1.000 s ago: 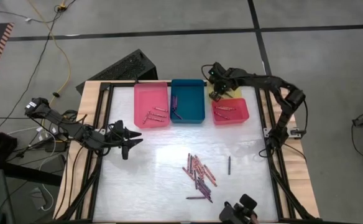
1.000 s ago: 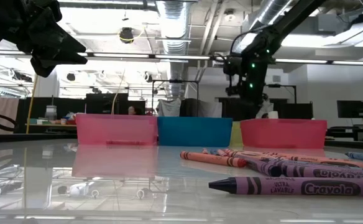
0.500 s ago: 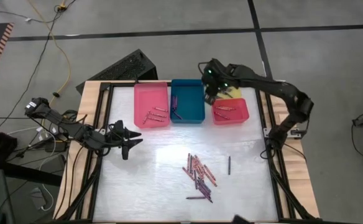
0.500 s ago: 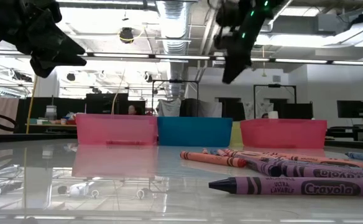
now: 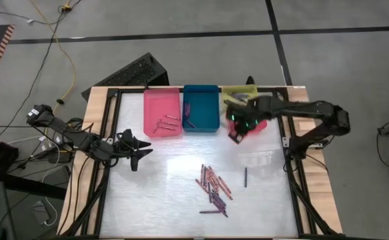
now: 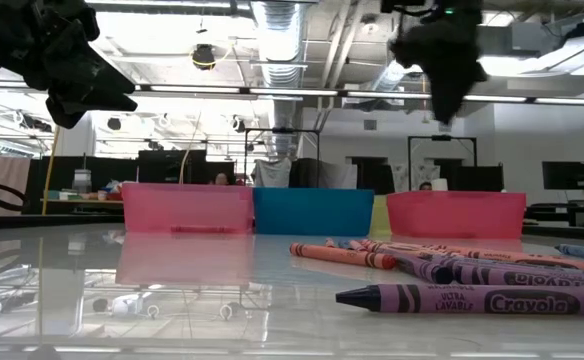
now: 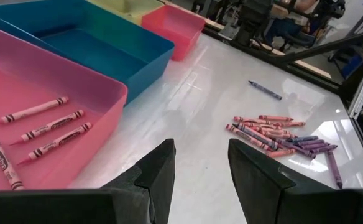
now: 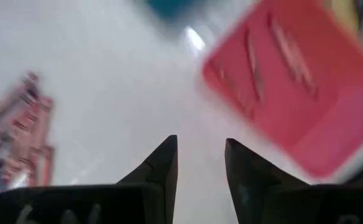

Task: Sort crayons
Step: Put the blue crayon into the yellow bin

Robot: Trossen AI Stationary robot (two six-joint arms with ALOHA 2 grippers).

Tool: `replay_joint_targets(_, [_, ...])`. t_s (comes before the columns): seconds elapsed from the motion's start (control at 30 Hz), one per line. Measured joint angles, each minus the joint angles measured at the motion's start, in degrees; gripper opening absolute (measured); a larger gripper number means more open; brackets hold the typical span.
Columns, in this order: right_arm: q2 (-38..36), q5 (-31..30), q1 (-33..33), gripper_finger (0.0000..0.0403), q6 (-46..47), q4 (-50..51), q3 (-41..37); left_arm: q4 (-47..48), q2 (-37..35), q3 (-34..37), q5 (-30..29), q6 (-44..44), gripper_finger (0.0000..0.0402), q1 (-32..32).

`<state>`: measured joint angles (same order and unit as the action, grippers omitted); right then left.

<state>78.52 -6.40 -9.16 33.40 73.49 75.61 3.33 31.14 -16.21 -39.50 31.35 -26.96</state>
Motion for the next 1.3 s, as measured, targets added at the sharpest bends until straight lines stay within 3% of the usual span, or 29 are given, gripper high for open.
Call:
replay_joint_targets(0.2, [-3.10, -1.29, 14.71, 0.0128, 23.36, 1.60, -11.37, 0.00, 0.00, 0.00, 0.06, 0.84, 0.0139, 0.00])
replay_joint_targets(0.4, [-4.24, -1.93, 29.76, 0.0127, 47.15, -7.44, -20.56, 0.00, 0.00, 0.00, 0.06, 0.60, 0.0139, 0.00])
replay_joint_targets(0.6, [-4.22, -7.37, 40.11, 0.0127, 59.33, -21.89, -27.76, 0.00, 0.00, 0.00, -0.27, 0.47, 0.0139, 0.00])
replay_joint_targets(0.73, [-4.22, -9.35, 43.60, 0.0127, 68.41, -23.98, -30.60, 0.00, 0.00, 0.00, -0.30, 1.43, 0.0139, 0.00])
replay_joint_targets(1.0, [-4.20, -14.63, 45.82, 0.0127, 73.06, -25.45, -31.97, 0.02, 0.00, 0.00, -0.27, 2.90, 0.0139, -0.02])
replay_joint_targets(1.3, [-3.82, -14.99, 45.78, 0.0127, 73.10, -26.32, -31.96, 0.37, -0.02, 0.00, 0.01, 3.03, 0.0139, 0.00])
